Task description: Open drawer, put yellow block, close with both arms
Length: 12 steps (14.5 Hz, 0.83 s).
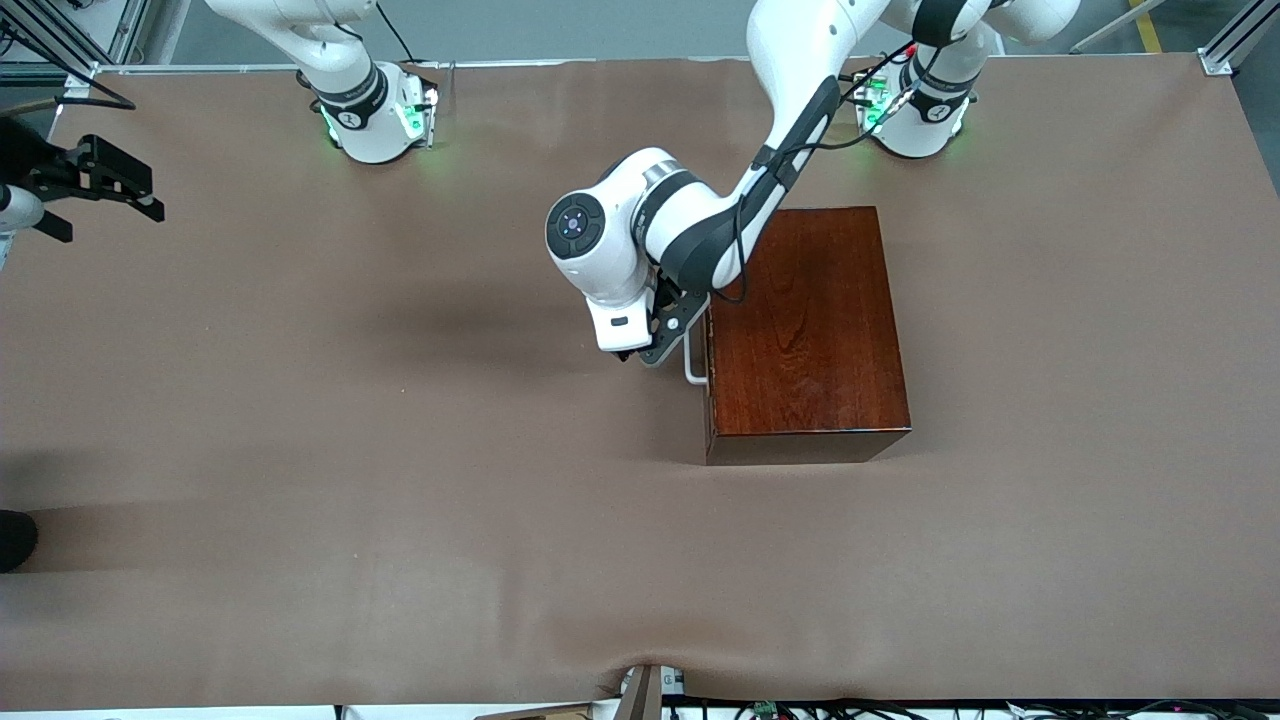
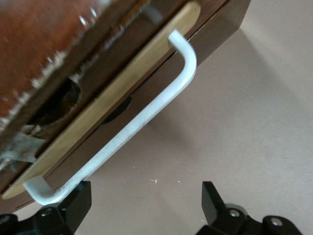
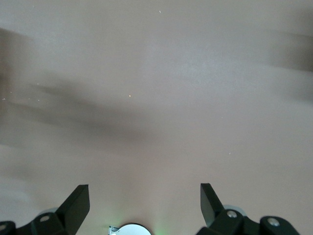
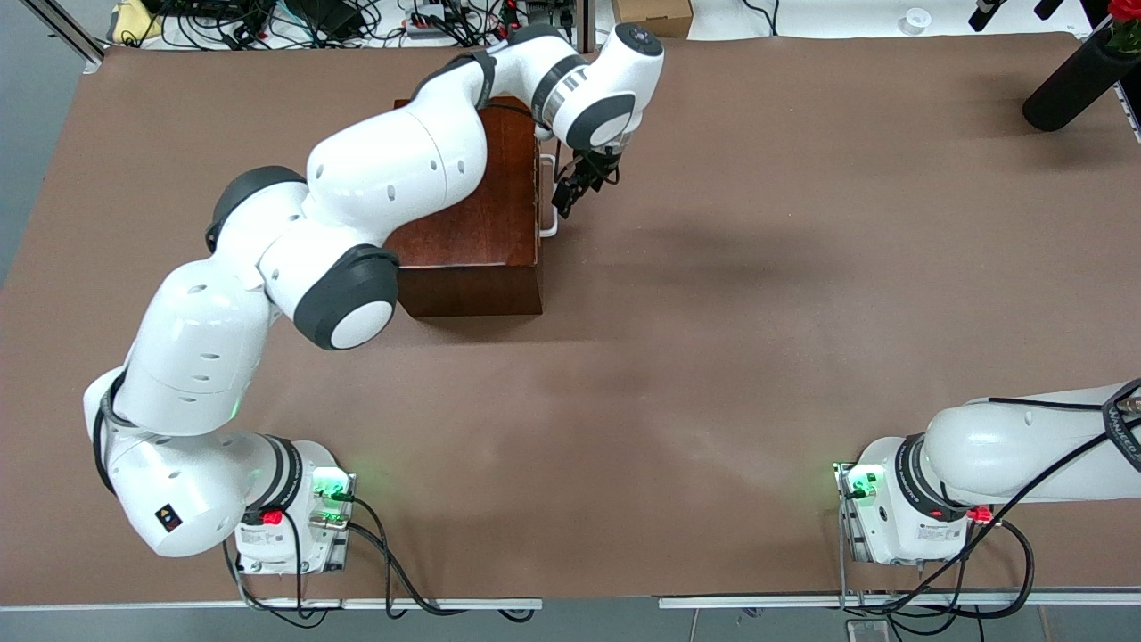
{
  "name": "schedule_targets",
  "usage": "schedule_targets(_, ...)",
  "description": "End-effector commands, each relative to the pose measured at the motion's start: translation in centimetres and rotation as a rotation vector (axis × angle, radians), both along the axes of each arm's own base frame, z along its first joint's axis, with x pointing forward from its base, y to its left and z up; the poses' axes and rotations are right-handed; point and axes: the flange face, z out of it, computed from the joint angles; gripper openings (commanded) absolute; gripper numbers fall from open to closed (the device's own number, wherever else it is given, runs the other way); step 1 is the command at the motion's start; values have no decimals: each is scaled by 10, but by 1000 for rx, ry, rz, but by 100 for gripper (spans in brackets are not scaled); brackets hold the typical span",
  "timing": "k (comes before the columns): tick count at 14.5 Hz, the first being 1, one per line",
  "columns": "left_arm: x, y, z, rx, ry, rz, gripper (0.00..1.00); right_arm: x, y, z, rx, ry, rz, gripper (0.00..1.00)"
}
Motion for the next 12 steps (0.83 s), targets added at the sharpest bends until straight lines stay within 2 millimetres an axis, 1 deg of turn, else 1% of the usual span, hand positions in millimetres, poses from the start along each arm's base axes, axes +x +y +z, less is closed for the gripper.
schedule_targets(1, 20, 33, 82, -38, -36, -55, 100, -7, -1, 2, -7, -3, 5, 100)
schedule_targets(2, 20, 39, 109, -59, -40, -104, 100, -7, 0, 2, -8, -1, 5, 100)
schedule_targets(3, 25, 54, 134, -73, -38, -145, 100, -7, 0, 2, -8, -3, 5, 100)
schedule_targets(4, 31, 72, 160, -82, -31, -190, 100, -7, -1, 2, -8, -1, 4, 100)
schedule_targets(5, 36, 92, 183, -89, -17, -246, 100, -7, -1, 2, -8, -1, 4, 100)
schedule_targets(6, 42, 116, 202, -95, 13, -329, 100, -7, -2, 2, -7, -1, 4, 100)
schedule_targets(8, 52, 160, 233, -103, 60, -465, 100, -7, 0, 2, -8, 1, 6, 100)
schedule_targets(9, 57, 181, 246, -107, 65, -493, 100, -7, 0, 2, -8, 1, 6, 100)
schedule_targets(10, 64, 206, 263, -118, 61, -518, 100, -7, 0, 2, -8, -1, 7, 100)
schedule_targets(12, 70, 250, 284, -129, 86, -579, 100, -6, 0, 2, -6, -4, 6, 100)
